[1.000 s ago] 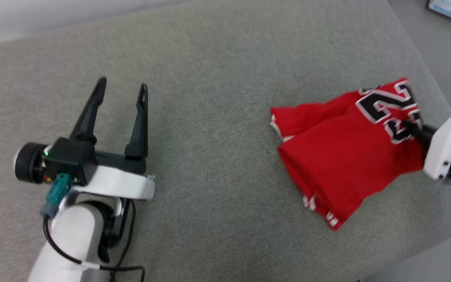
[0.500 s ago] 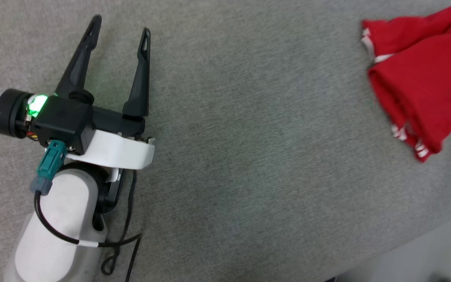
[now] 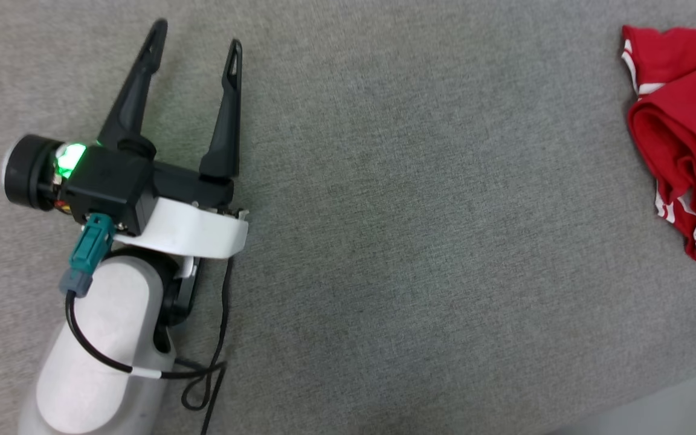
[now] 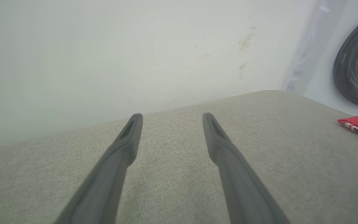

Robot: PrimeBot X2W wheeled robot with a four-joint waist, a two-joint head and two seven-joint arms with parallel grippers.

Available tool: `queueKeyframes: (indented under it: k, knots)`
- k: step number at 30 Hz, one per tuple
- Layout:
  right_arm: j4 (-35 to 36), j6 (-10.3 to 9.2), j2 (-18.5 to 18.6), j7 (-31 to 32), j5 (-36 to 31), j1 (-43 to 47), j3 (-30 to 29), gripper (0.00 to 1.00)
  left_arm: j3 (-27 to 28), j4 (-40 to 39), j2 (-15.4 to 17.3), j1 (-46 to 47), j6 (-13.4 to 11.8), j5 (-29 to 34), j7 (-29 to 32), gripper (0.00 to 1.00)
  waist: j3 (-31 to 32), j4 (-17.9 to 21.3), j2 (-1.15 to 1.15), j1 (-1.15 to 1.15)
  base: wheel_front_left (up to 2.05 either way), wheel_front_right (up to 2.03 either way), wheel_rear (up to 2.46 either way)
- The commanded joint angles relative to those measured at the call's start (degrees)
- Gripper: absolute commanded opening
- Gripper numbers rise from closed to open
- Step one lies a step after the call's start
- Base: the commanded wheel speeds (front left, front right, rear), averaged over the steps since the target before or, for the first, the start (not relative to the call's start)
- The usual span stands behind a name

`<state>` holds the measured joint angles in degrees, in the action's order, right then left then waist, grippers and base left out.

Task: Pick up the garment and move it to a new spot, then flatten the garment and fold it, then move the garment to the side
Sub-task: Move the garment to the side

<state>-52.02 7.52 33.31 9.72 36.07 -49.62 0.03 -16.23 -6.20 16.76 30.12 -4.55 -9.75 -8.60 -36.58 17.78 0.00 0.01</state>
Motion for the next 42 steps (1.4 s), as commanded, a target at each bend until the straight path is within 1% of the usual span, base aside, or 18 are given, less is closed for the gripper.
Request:
queueKeyframes:
  k: [1,6,9,13,14,15,16,20,23,26,32,36,42]
  knots:
    - [-0.75,-0.07,0.65,-1.29,-0.88,-0.72,-0.41,1.0,0.14,0.42,-0.31,-0.99,-0.28,-0.42,-0.62,1.0,1.8,-0.71,0.0,-0.01,0.0,0.0,0.0]
    - [-2.51,-0.07,1.74,-7.64,-6.02,1.23,-1.59,1.0,0.65,2.86,-1.31,-3.88,-0.9,-2.2,-2.56,1.0,6.99,-2.18,0.0,-0.01,0.0,0.0,0.0]
    - [-1.94,-0.07,0.86,-11.15,-8.66,3.45,-2.55,1.0,0.97,4.19,-2.15,-6.11,-1.43,-3.37,-3.59,1.0,10.44,-3.24,0.0,-0.01,0.0,0.0,0.0]
    - [0.16,-0.07,-1.77,-15.2,-11.32,7.72,-4.06,1.0,1.4,6.29,-3.22,-9.9,-2.05,-5.11,-4.74,1.0,15.44,-4.95,0.0,-0.01,0.0,0.0,0.0]
    - [1.06,-0.07,-2.78,-15.77,-12.09,9.15,-4.19,1.0,1.65,6.71,-3.42,-10.94,-2.24,-5.52,-4.92,1.0,16.54,-5.24,0.0,-0.01,0.0,0.0,0.0]
    - [1.06,-0.07,-2.78,-15.77,-12.09,9.15,-4.19,1.0,1.65,6.71,-3.42,-10.94,-2.24,-5.52,-4.92,1.0,16.54,-5.24,0.0,-0.01,0.0,0.0,0.0]
    - [2.09,-0.07,-4.15,-16.27,-12.3,10.57,-4.35,1.0,1.97,7.22,-3.64,-11.91,-2.53,-5.92,-5.16,1.0,17.71,-5.55,0.0,-0.01,0.0,0.0,0.0]
    - [7.62,-0.07,-8.05,-18.21,-13.23,17.32,-5.81,1.0,2.72,9.12,-4.42,-15.68,-2.88,-7.49,-5.72,1.0,21.81,-7.21,0.0,-0.01,0.0,0.0,0.0]
    - [12.9,-0.06,-11.66,-18.21,-14.17,22.38,-6.31,1.0,3.23,10.46,-4.89,-17.95,-3.04,-8.53,-6.03,1.0,24.11,-8.18,0.0,-0.01,0.0,0.0,0.0]
    - [18.78,-0.06,-14.84,-17.06,-15.22,27.23,-6.06,1.0,3.82,11.95,-5.36,-20.05,-3.93,-9.0,-6.25,1.0,26.19,-8.85,0.0,-0.01,0.0,0.0,0.0]
    - [31.64,-0.06,-21.14,-14.52,-18.49,36.21,-6.07,1.0,4.93,14.67,-6.02,-23.41,-4.07,-10.2,-6.41,1.0,30.12,-10.62,0.0,-0.01,0.0,0.0,0.0]
    - [39.51,-0.06,-24.4,-12.16,-20.77,41.37,-5.65,1.0,5.91,16.18,-6.36,-25.23,-4.21,-10.76,-6.56,1.0,32.3,-12.27,0.0,-0.01,0.0,0.0,0.0]
    - [49.5,-0.06,-26.85,-9.26,-24.43,47.23,-4.01,1.0,7.51,17.46,-6.22,-27.03,-4.18,-10.46,-6.67,1.0,34.89,-15.13,0.0,-0.01,0.0,0.0,0.0]
